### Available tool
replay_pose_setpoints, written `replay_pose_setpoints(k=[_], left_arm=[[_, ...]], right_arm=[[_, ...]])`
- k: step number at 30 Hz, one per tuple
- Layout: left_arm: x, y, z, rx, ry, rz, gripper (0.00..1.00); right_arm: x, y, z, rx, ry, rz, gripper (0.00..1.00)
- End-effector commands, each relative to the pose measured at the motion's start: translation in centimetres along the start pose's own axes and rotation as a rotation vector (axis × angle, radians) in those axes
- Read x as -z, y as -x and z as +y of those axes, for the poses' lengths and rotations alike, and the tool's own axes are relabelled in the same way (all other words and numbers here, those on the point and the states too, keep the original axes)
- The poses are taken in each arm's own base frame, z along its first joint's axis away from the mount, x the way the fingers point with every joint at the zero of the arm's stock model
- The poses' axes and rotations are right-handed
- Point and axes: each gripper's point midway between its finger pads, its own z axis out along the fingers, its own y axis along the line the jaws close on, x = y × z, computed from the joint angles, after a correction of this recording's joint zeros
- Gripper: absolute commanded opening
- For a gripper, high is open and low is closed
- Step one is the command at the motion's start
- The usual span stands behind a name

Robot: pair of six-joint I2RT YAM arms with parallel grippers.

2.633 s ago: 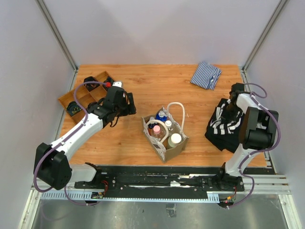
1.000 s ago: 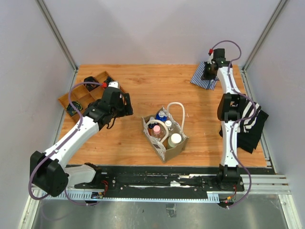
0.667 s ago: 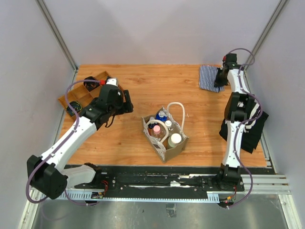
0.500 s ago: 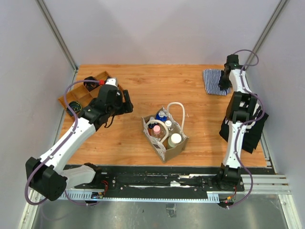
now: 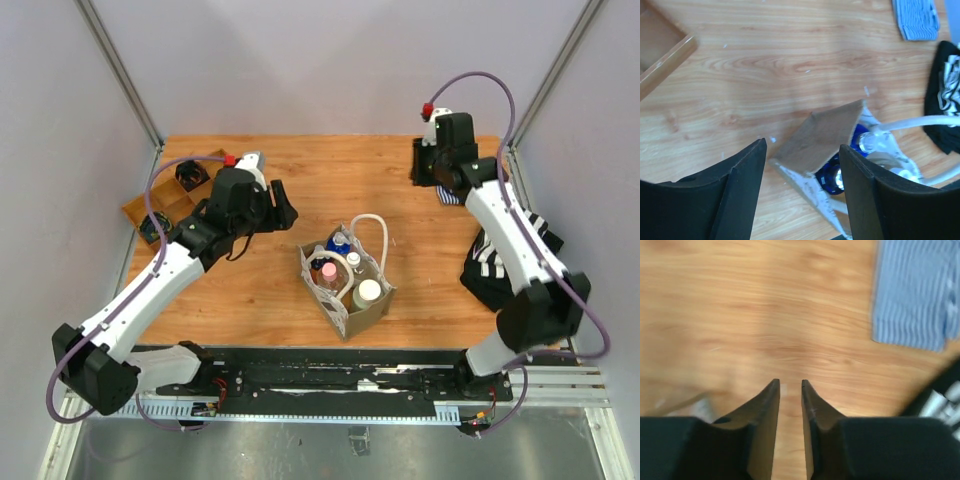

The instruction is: Take the personal care products out of the canvas bag

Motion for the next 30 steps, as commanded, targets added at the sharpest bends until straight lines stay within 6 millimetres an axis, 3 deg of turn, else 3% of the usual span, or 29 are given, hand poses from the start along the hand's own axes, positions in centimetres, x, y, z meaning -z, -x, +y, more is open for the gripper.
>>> replay_pose_setpoints(k=[1, 9, 13, 18, 25, 27, 30], left_arm=[[-0.1, 0.5, -3.5, 0.01, -0.097, 0.027, 0.66], [2.4, 0.0, -4.8, 0.131, -0.147, 0.06, 0.72], [3.4, -0.1, -6.2, 0.156, -0.203, 0.07, 0.72], [2.4, -2.2, -7.3, 0.171, -0.248, 0.126, 0.72], [0.4, -6.5, -8.9, 0.169, -0.287, 0.23, 0.72], [0.2, -7.0, -9.3, 0.168, -0.297, 0.241, 0.66], [0.3, -7.1, -10.2, 0.168, -0.336, 0.244, 0.43]], right_arm=[[4.5, -2.4, 8.0, 0.058, 0.313, -0.006, 0.34], [11.3, -6.2, 11.6, 0.077, 0.587, 0.022, 0.38], [13.7, -7.4, 13.8, 0.123, 0.698, 0.027, 0.32], [15.6, -8.0, 14.9, 0.145, 0.733, 0.011, 0.29], [17.2, -8.5, 15.0, 0.166, 0.745, 0.002, 0.43], [17.2, -8.8, 15.1, 0.169, 0.753, 0.007, 0.48], [16.2, -9.4, 15.1, 0.169, 0.738, 0.041, 0.6]])
